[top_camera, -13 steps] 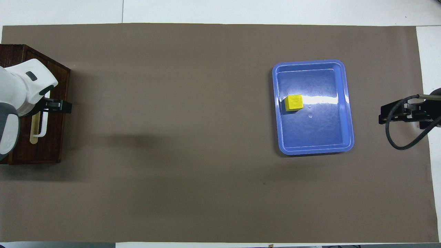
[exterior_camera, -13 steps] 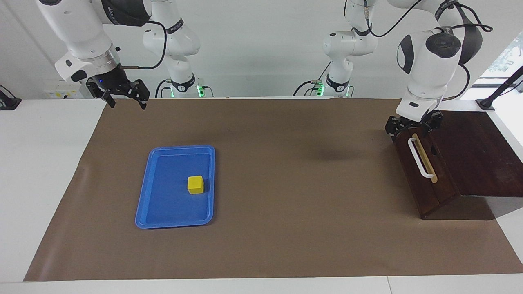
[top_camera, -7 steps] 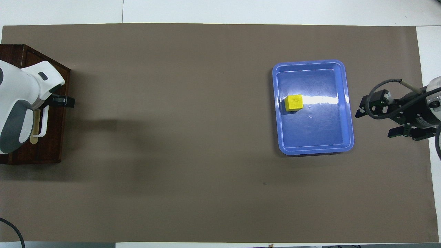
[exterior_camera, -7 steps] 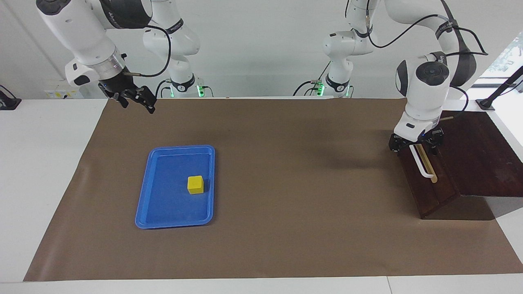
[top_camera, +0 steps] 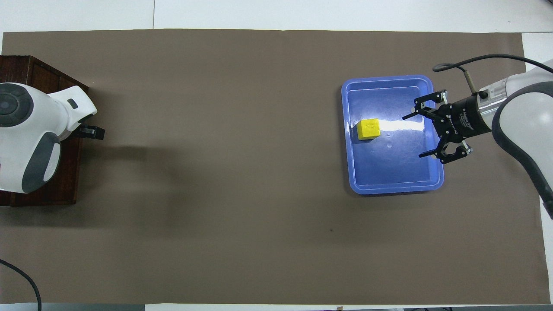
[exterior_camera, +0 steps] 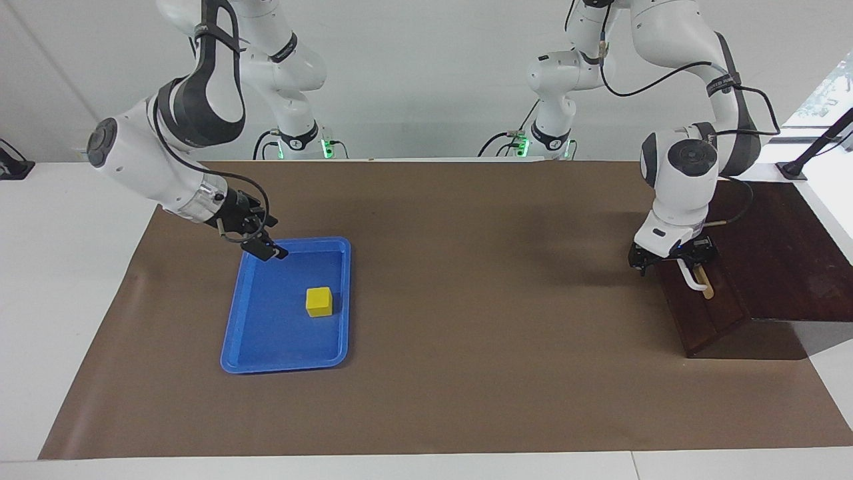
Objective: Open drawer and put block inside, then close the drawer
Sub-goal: 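Open the drawer with the left gripper while the right gripper reaches the block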
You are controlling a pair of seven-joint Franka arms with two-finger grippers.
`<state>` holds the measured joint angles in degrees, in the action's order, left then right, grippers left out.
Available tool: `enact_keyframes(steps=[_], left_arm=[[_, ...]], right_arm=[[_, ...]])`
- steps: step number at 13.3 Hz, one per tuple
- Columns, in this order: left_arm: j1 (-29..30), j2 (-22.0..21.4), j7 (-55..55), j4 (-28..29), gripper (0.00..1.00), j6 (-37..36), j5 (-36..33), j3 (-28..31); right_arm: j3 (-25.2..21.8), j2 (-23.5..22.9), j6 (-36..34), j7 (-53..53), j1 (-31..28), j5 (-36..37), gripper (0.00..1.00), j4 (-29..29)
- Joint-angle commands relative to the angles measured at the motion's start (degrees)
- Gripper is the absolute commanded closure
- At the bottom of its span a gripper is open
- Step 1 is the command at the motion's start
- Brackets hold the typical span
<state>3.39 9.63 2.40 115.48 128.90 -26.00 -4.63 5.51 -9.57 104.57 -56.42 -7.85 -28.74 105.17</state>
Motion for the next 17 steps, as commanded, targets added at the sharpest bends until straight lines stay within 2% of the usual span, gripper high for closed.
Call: enact_keyframes(steps=[1, 6, 10, 16, 17], left_arm=[[-0.1, 0.4, 1.5, 0.3, 0.00, 1.7, -3.9, 0.1], [-8.8, 0.7, 11.9, 0.4, 0.00, -0.2, -3.7, -0.2], [-14.3, 0.5, 16.2, -0.2, 0.00, -2.1, 0.9, -0.1], [-15.8, 0.4, 16.4, -0.3, 0.00, -3.9, 2.2, -0.1], [-15.7, 0.6, 16.4, -1.9, 0.00, -6.2, 2.2, 0.0]], right_arm=[[0.6, -3.0, 2.5, -1.1, -1.3, -5.5, 0.00, 1.8], [0.4, -14.1, 2.0, 0.1, -1.9, -13.0, 0.00, -4.9], [0.5, -16.6, 2.7, 4.8, -1.8, -13.4, 0.00, -5.4], [0.5, -18.6, 8.7, 4.8, -0.8, -15.4, 0.00, -5.4], [0.5, -19.7, 9.2, 4.9, -0.1, -15.4, 0.00, -5.8]])
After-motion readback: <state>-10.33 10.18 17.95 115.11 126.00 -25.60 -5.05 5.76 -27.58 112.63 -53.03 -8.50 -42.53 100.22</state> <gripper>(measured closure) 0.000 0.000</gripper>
